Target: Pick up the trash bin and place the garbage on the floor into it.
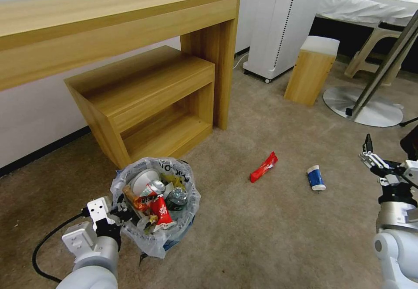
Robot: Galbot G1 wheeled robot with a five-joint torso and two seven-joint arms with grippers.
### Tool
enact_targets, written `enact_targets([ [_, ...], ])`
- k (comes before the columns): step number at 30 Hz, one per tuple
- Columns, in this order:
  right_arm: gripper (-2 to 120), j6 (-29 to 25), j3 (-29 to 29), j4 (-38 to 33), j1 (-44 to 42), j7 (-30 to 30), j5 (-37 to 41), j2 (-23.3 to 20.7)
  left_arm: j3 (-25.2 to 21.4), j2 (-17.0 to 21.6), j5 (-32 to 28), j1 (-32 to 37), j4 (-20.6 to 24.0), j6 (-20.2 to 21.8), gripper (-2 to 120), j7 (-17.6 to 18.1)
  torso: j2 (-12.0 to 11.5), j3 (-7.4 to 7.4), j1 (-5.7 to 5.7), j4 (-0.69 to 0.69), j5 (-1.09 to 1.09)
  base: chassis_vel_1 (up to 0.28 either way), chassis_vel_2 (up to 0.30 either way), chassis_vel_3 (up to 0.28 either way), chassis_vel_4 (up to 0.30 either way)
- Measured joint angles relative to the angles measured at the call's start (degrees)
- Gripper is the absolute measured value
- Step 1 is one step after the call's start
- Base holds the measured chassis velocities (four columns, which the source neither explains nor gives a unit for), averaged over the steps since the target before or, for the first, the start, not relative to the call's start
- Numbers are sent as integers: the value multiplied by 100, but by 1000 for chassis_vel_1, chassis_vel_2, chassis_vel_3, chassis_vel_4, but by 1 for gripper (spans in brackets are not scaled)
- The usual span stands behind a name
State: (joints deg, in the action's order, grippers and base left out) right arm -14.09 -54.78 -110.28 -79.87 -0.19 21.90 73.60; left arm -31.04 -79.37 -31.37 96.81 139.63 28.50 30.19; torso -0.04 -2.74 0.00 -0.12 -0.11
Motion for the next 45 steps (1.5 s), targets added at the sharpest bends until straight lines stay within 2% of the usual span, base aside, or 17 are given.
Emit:
enact_targets([
  [10,100,-205,-4,-5,-70,-127,21,56,-15,-67,23,18,-13,-73,0,-22,0,0,0,0,0,0,0,0,0],
  [23,100,-206,31,0,-104,-133,20,85,17,-109,69,-10,-57,-104,0,-67,0,0,0,0,0,0,0,0,0],
  [31,100,-270,99,30,-107,-217,-7,104,25,-127,212,-46,-165,-299,0,-229,0,0,0,0,0,0,0,0,0],
  [45,100,-276,181,58,-111,-224,-55,126,52,-140,238,-49,-213,-325,0,-245,0,0,0,0,0,-9,-11,-8,-15],
])
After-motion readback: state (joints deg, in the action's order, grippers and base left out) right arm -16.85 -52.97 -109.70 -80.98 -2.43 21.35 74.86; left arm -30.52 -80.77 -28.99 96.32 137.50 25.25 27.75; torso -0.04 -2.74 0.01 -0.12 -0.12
